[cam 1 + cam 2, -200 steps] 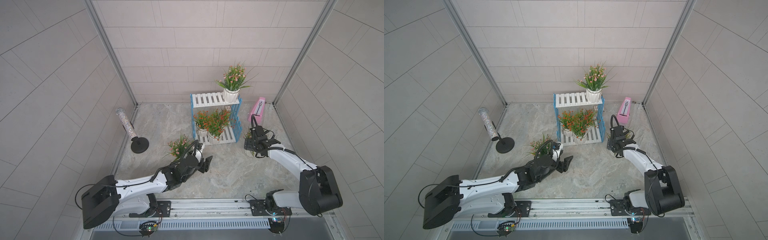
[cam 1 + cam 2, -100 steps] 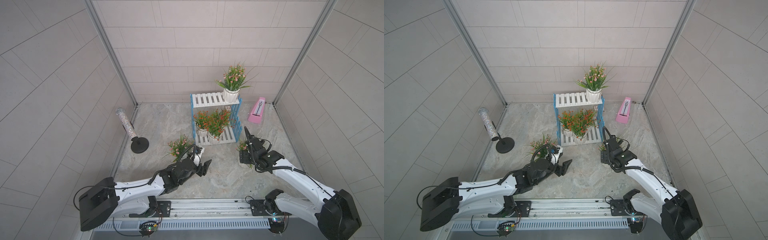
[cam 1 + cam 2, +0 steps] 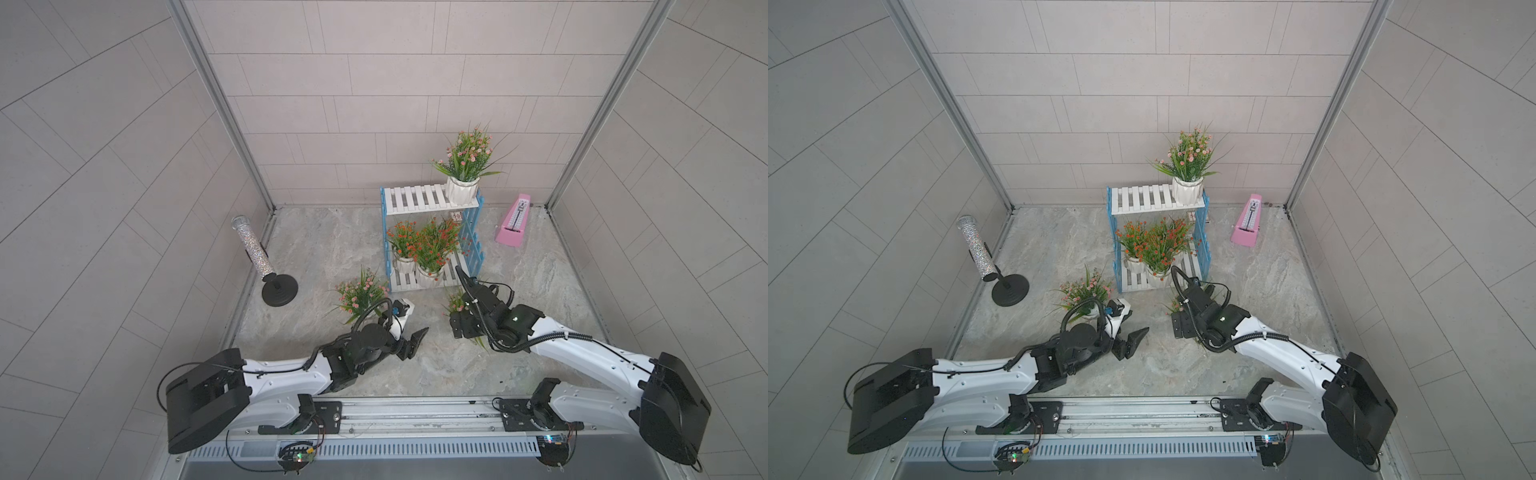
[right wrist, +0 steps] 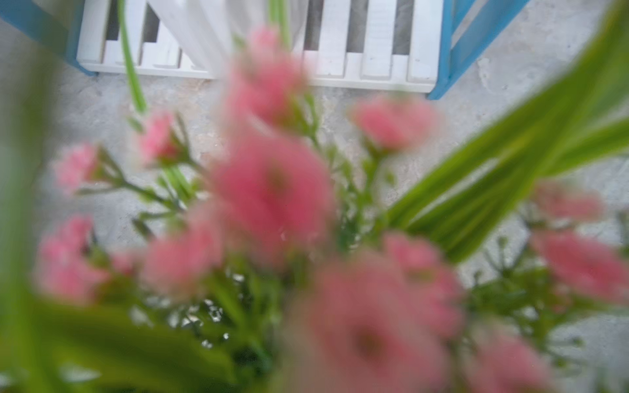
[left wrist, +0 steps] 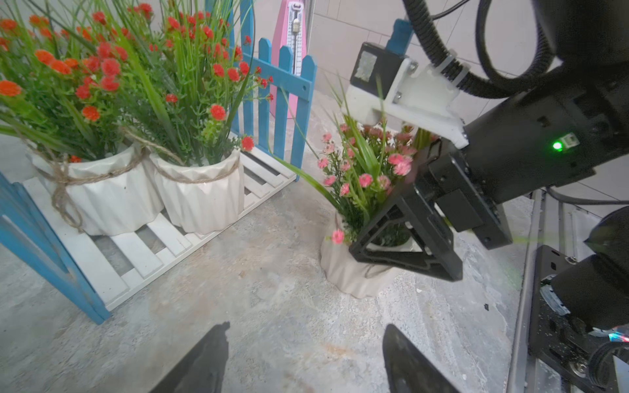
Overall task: Place the baby's breath potted plants on the rack by color
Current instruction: Move the baby's breath potted plant to the center of the board.
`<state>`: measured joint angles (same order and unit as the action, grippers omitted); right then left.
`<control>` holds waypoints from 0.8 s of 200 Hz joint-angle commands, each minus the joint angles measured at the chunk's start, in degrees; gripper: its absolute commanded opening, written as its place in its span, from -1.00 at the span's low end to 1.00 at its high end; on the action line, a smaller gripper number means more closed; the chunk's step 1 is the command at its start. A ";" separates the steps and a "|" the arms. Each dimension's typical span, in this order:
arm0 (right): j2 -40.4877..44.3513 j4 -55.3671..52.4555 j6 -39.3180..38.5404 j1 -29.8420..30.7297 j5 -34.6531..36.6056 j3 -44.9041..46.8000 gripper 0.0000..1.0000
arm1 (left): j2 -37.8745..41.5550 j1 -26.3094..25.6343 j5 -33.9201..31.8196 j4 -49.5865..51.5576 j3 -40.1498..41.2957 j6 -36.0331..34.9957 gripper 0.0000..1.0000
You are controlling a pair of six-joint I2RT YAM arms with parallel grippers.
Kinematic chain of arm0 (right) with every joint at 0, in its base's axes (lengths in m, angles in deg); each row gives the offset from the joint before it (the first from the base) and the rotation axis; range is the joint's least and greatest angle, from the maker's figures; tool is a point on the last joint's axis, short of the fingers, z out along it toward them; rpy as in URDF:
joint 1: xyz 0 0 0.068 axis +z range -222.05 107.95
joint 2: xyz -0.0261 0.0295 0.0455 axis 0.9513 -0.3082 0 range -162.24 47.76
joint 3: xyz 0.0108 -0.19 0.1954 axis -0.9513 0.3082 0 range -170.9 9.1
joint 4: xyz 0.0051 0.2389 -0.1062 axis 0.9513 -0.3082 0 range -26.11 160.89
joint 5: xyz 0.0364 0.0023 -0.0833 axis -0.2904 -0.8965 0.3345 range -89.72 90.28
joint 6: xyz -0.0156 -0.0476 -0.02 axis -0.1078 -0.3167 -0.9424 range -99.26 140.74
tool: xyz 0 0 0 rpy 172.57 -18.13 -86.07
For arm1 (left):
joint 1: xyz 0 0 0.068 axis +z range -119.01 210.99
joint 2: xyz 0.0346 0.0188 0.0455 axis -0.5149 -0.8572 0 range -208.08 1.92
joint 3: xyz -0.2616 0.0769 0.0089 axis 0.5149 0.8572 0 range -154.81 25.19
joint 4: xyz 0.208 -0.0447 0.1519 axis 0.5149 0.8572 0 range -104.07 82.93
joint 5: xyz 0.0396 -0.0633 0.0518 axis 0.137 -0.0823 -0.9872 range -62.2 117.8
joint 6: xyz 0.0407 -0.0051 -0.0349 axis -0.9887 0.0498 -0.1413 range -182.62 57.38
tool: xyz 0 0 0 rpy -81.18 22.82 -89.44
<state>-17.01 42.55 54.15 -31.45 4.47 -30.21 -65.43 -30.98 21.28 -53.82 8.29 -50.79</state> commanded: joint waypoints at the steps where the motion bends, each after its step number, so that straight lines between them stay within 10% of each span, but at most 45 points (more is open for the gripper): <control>1: 5.58 -3.06 0.09 0.23 -1.60 -2.39 0.99 | -1.88 -0.46 1.51 -5.49 1.53 -2.35 0.50; 101: 24.12 -16.71 -3.79 -3.71 5.38 -13.59 0.97 | -13.15 -2.41 5.28 -15.43 0.47 -4.46 0.52; 160: 22.12 -15.93 -2.14 -34.53 -16.66 -10.83 0.92 | -19.41 -3.86 8.81 -20.73 -3.09 -7.05 0.52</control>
<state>7.42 28.12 51.02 -55.85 0.67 -43.58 -82.48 -34.24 27.37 -68.90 7.26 -54.98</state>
